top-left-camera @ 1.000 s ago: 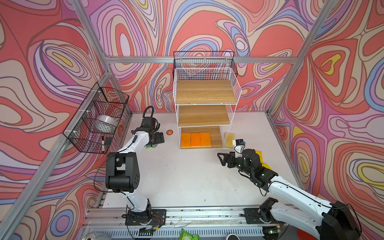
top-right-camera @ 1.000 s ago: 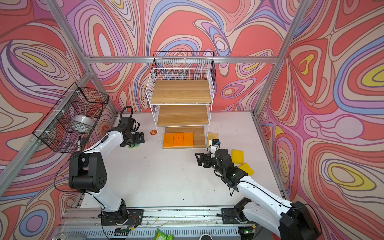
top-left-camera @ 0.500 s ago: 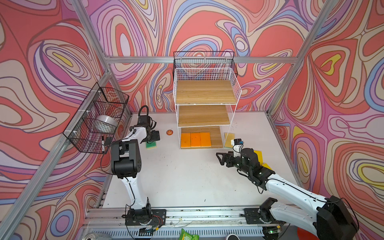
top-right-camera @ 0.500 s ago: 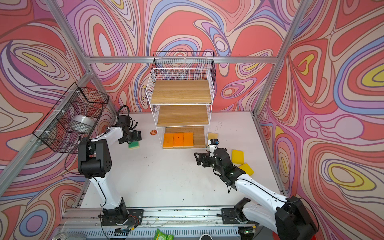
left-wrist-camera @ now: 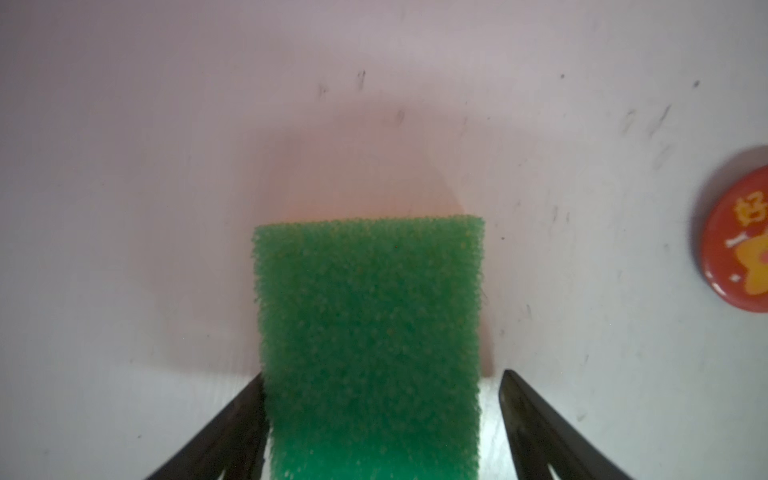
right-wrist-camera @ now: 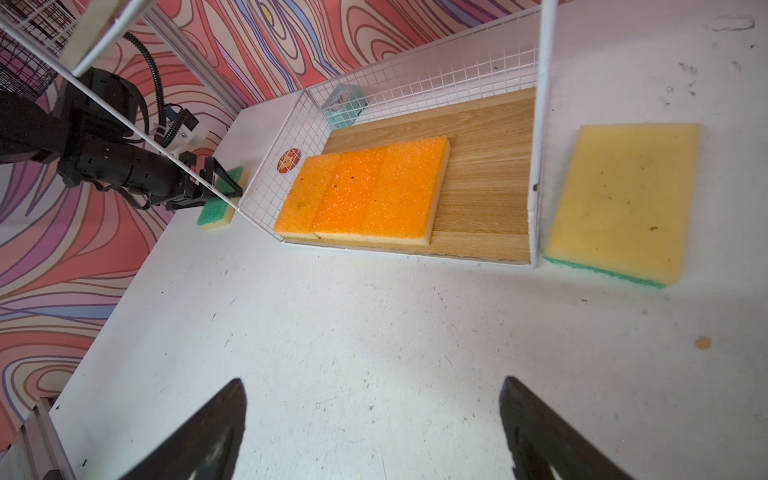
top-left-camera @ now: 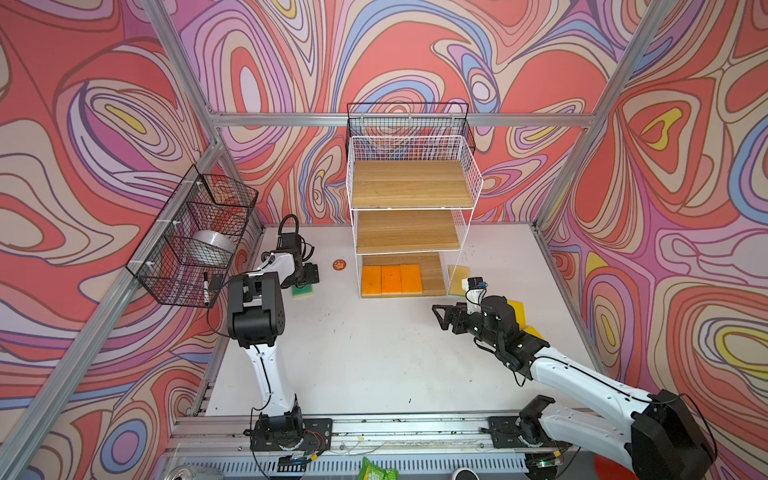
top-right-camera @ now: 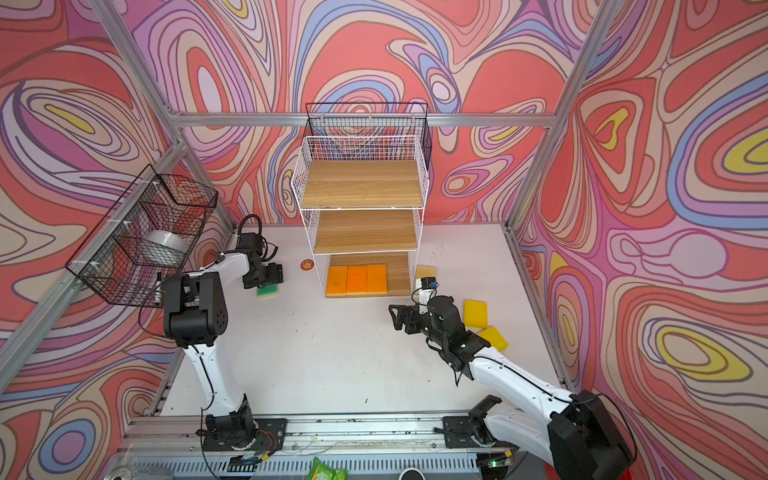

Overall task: Place and organize the cleaning sponges onto the shelf
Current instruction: 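Move left gripper over the green-and-yellow sponge and close on it, then carry the green sponge toward table center and release it while right gripper approaches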

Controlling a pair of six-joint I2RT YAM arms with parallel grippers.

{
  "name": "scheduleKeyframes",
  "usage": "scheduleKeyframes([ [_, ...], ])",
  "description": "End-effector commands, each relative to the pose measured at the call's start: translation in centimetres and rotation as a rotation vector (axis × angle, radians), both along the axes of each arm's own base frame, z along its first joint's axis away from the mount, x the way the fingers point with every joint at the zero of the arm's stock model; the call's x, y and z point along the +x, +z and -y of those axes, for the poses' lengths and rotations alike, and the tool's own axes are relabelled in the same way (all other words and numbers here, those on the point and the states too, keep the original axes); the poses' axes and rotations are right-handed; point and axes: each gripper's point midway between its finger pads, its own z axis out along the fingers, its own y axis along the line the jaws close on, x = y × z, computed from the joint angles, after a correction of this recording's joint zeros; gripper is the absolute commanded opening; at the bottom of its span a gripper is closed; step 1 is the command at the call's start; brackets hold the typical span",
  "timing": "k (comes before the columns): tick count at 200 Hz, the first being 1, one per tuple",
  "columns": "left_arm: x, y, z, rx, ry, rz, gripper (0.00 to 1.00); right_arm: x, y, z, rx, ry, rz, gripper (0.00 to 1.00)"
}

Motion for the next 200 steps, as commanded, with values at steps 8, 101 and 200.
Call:
scheduleKeyframes([
  [8,-0.2,-0.7,0.4,-0.034,-0.013,-0.033,0.72,0.4,0.6,0.1,0.011,-0.004,0.018,0.98],
  [101,-3.3,4.0,3.1,-0.088,0.028,0.010,0.54,-0.3,2.2,0.2,0.044,-0.003,0.023,0.98],
  [200,-19.9,8.0,15.3,-0.157,0.033,0.040,0.58,-1.4,0.4,-0.8,0.124,0.030,-0.082,0.99],
])
